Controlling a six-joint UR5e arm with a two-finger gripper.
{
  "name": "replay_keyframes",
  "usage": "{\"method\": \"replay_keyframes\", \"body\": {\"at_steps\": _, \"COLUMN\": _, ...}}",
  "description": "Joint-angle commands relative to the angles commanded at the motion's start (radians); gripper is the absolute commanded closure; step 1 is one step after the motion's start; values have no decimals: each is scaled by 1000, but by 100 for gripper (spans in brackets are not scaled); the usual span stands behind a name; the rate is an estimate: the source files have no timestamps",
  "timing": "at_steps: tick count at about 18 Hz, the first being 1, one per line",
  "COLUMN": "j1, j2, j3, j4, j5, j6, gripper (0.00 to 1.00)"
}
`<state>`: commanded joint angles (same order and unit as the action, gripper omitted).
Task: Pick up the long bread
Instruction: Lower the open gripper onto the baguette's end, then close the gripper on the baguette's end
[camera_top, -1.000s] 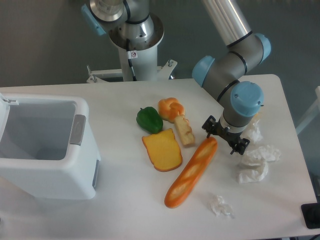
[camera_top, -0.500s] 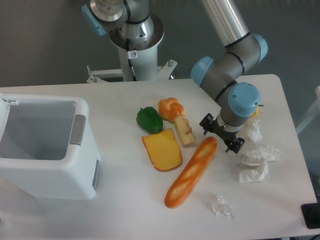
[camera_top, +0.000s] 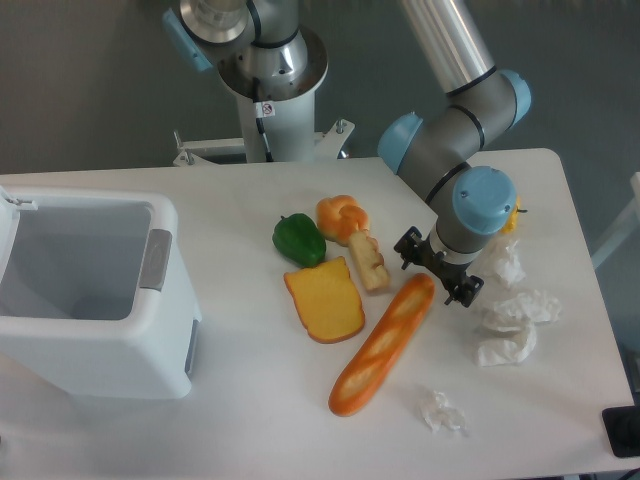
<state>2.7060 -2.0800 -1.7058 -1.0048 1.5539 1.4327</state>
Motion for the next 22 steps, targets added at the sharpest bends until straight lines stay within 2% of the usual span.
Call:
{"method": "replay_keyframes", "body": {"at_steps": 4, "j1": 0, "j2": -9, "j3": -3, "j4": 6, "j5": 0, "j6": -2, "gripper": 0}}
{"method": "replay_keyframes", "body": {"at_steps": 10, "j1": 6, "j2": -9, "j3": -3, "j4": 3, "j5": 0, "j6": 28, "gripper": 9}}
{"method": "replay_keyframes", "body": {"at_steps": 14, "j1": 6, "j2": -9, "j3": -3, "j4": 3, "j5": 2, "j6": 32, "gripper": 20}}
{"method": "replay_keyframes", "body": {"at_steps": 19, "j1": 6, "j2": -11, "j3": 0, "j4": 3, "j5": 2, "j6": 26, "gripper": 35}}
{"method": "replay_keyframes", "body": {"at_steps": 21, "j1": 6, "j2": -11, "j3": 5, "j4": 3, "j5": 2, "j6": 25, "gripper": 47}}
{"method": "replay_keyframes", "body": {"at_steps": 22, "j1": 6, "j2": -11, "j3": 6, "j4": 2, "j5": 2, "j6": 23, "gripper": 59}}
